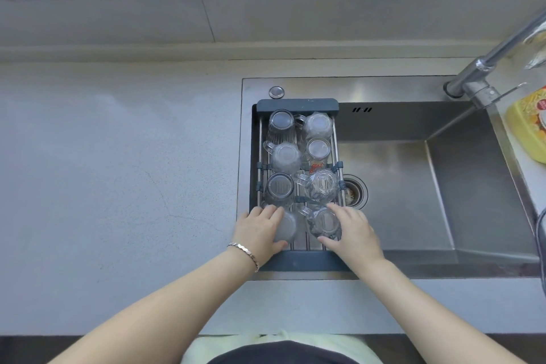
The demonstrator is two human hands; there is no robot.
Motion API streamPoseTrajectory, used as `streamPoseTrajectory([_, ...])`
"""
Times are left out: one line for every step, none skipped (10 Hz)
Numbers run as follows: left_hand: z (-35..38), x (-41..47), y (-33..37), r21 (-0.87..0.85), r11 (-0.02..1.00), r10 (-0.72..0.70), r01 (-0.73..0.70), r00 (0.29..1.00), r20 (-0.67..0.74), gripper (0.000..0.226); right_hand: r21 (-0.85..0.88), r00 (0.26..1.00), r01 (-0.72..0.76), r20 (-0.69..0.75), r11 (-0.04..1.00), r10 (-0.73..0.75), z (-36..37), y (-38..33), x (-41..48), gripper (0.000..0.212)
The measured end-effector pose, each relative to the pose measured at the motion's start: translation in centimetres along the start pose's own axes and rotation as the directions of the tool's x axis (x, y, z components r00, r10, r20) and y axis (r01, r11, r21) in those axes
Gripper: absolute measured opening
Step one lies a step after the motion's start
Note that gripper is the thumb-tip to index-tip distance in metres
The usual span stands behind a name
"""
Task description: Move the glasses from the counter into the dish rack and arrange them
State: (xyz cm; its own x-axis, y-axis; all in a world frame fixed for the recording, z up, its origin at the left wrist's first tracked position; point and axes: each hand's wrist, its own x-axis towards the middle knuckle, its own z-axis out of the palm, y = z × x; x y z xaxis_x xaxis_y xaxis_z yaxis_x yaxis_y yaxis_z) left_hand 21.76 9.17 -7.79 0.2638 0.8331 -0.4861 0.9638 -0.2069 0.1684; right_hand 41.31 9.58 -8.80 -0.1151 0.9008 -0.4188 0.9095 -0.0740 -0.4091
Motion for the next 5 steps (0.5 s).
streamPoseTrajectory([0.4, 0.2, 0.5, -0.055, 0.996, -0.07, 0.07, 0.998, 0.005, 0.069, -0.03, 1.0, -0.017, 0.011, 0.999, 0.017, 0.1, -0.4, 0.3, 0.065])
streamPoseTrajectory([0.6, 0.2, 1.2, -0.141, 0.983, -0.117, 0.12, 0.993, 0.026, 0.067, -0.078, 0.999, 0.011, 0.039, 0.997, -0.008, 0.1, -0.3, 0.5, 0.066])
streamPoseTrajectory([0.7, 0.3, 1.9, -0.177, 0.971, -0.157, 0.162, 0.987, 0.044, 0.066, -0.126, 0.998, 0.022, 0.061, 0.992, -0.015, -0.2, -0.1, 0.5, 0.065])
streamPoseTrajectory([0.8, 0.5, 2.1, -0.215, 0.96, -0.178, 0.181, 0.983, 0.036, 0.068, -0.213, 0.997, 0.051, 0.07, 0.976, -0.036, -0.7, -0.1, 0.7, 0.066])
streamPoseTrajectory([0.4, -0.1, 2.1, -0.185, 0.973, -0.138, 0.139, 0.99, 0.017, 0.071, -0.32, 0.991, 0.076, 0.126, 0.944, -0.037, -1.4, -1.0, 0.7, 0.075])
